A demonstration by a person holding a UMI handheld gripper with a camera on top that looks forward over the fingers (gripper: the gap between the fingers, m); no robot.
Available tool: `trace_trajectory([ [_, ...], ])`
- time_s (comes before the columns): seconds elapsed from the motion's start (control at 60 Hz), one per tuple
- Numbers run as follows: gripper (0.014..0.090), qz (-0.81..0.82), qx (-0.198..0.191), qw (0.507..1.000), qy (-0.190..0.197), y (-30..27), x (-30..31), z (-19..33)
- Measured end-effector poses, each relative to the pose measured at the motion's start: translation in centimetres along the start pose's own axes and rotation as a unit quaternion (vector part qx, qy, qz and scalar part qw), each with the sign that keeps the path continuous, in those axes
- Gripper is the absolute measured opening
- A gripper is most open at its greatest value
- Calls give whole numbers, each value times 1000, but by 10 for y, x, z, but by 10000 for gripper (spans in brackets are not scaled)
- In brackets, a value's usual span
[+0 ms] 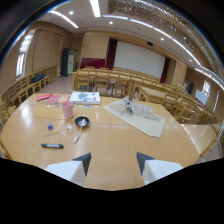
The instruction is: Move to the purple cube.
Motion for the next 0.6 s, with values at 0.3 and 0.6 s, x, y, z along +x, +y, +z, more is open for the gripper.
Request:
trace_trajectory([
  [0.3,863,-9,-4,1000,16,20,-47,-39],
  [0.6,860,-5,-16,1000,-17,38,-170,-70],
])
